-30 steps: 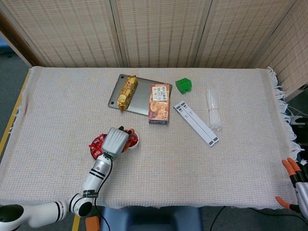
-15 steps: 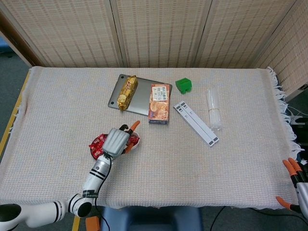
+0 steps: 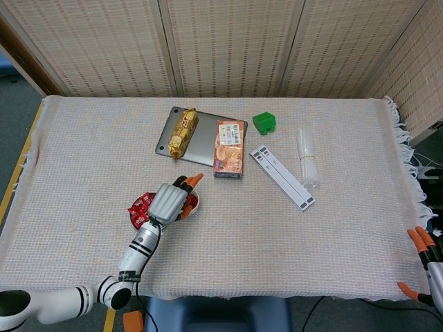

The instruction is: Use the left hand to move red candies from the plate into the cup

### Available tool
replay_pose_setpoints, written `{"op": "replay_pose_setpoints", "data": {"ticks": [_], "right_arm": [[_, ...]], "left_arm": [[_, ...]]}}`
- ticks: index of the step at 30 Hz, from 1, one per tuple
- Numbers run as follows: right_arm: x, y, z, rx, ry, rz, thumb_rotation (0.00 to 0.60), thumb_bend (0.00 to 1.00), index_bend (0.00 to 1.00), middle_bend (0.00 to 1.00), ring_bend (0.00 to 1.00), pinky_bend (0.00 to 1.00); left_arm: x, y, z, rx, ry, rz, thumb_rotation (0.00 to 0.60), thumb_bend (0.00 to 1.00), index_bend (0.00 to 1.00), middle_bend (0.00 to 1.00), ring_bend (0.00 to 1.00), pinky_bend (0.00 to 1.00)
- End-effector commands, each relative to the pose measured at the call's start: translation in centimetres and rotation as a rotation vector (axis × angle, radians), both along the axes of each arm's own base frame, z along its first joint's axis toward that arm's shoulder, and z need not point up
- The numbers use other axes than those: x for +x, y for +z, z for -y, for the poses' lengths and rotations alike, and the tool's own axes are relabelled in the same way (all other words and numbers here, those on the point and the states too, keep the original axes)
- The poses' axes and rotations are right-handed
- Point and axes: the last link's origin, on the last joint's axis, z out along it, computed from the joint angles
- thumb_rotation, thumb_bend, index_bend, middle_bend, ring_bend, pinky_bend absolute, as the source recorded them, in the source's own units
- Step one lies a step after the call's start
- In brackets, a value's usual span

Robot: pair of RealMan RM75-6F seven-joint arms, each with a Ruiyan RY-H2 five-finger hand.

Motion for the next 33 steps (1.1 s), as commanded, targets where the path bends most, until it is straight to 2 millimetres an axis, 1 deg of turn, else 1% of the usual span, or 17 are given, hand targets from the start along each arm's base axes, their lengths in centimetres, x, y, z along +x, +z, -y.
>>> {"op": "replay_pose_setpoints", "data": {"ticks": [1, 3, 6, 8, 11, 14, 16, 18, 19, 20, 21, 22, 24, 27, 30, 33], "right_arm": [[0.0, 0.0, 0.0, -0.002, 0.000, 0.000, 0.600, 0.04, 0.00, 0.00, 0.00, 0.00], [0.0, 0.1, 0.0, -0.004, -0.001, 0.001, 0.600, 0.04, 0.00, 0.00, 0.00, 0.00], [0.0, 0.1, 0.0, -0.004, -0.002, 0.000, 0.600, 0.04, 0.00, 0.00, 0.00, 0.00], [0.0, 0.1, 0.0, -0.003, -0.003, 0.001, 0.600, 0.04, 0.00, 0.00, 0.00, 0.00], [0.0, 0.1, 0.0, -0.002, -0.003, 0.001, 0.600, 0.04, 0.00, 0.00, 0.00, 0.00], [0.0, 0.1, 0.0, -0.002, -0.001, 0.001, 0.600, 0.04, 0.00, 0.00, 0.00, 0.00], [0.0, 0.0, -0.1, 0.004, 0.002, 0.001, 0.600, 0.04, 0.00, 0.00, 0.00, 0.00], [0.2, -0.1, -0.2, 0.008, 0.008, 0.002, 0.600, 0.04, 0.00, 0.00, 0.00, 0.00], [0.2, -0.1, -0.2, 0.007, 0.011, 0.002, 0.600, 0.04, 0.00, 0.00, 0.00, 0.00], [0.3, -0.1, -0.3, 0.007, 0.014, 0.003, 0.600, 0.04, 0.00, 0.00, 0.00, 0.00], [0.3, -0.1, -0.3, 0.008, 0.017, 0.004, 0.600, 0.04, 0.00, 0.00, 0.00, 0.00], [0.3, -0.1, -0.3, 0.009, 0.019, 0.003, 0.600, 0.04, 0.00, 0.00, 0.00, 0.00], [0.4, -0.2, -0.4, 0.016, 0.023, 0.003, 0.600, 0.04, 0.00, 0.00, 0.00, 0.00], [0.5, -0.2, -0.5, 0.020, 0.030, 0.003, 0.600, 0.04, 0.00, 0.00, 0.00, 0.00], [0.6, -0.3, -0.6, 0.023, 0.034, 0.003, 0.600, 0.04, 0.00, 0.00, 0.00, 0.00], [0.7, -0.4, -0.7, 0.027, 0.039, 0.004, 0.600, 0.04, 0.00, 0.00, 0.00, 0.00]], "left_arm": [[-0.1, -0.2, 0.0, -0.007, 0.001, -0.008, 0.600, 0.35, 0.00, 0.17, 0.17, 0.74], [-0.1, -0.3, -0.1, -0.011, 0.001, -0.014, 0.600, 0.35, 0.00, 0.17, 0.17, 0.68], [-0.1, -0.3, -0.1, -0.013, 0.000, -0.010, 0.600, 0.35, 0.00, 0.17, 0.17, 0.63], [0.0, -0.1, 0.1, -0.014, -0.004, 0.000, 0.600, 0.35, 0.00, 0.17, 0.17, 0.62], [0.0, 0.9, 0.9, -0.010, -0.028, 0.030, 0.600, 0.35, 0.00, 0.16, 0.17, 0.62], [-0.7, 2.3, 2.4, 0.003, -0.053, 0.050, 0.600, 0.35, 0.00, 0.16, 0.17, 0.62], [-1.6, 3.0, 3.2, 0.000, -0.041, 0.062, 0.600, 0.35, 0.00, 0.16, 0.17, 0.62], [-2.8, 3.7, 3.7, 0.003, -0.011, 0.064, 0.600, 0.35, 0.01, 0.17, 0.17, 0.65], [-3.5, 4.0, 3.8, 0.010, 0.002, 0.054, 0.600, 0.35, 0.01, 0.17, 0.17, 0.69], [-4.2, 4.1, 3.9, 0.017, 0.017, 0.040, 0.600, 0.35, 0.03, 0.17, 0.17, 0.76], [-5.2, 4.2, 4.0, 0.020, 0.044, 0.019, 0.600, 0.35, 0.03, 0.17, 0.18, 0.79], [-6.0, 4.2, 4.1, 0.017, 0.068, 0.002, 0.600, 0.35, 0.04, 0.17, 0.19, 0.85], [-8.0, 4.1, 4.1, 0.012, 0.128, -0.046, 0.600, 0.35, 0.05, 0.18, 0.20, 0.91], [-10.4, 4.1, 3.9, 0.024, 0.196, -0.108, 0.600, 0.35, 0.05, 0.18, 0.21, 0.96], [-12.2, 3.9, 3.9, 0.027, 0.242, -0.151, 0.600, 0.35, 0.05, 0.18, 0.22, 1.00], [-13.1, 3.7, 4.2, 0.023, 0.252, -0.193, 0.600, 0.35, 0.05, 0.18, 0.22, 1.00]]}}
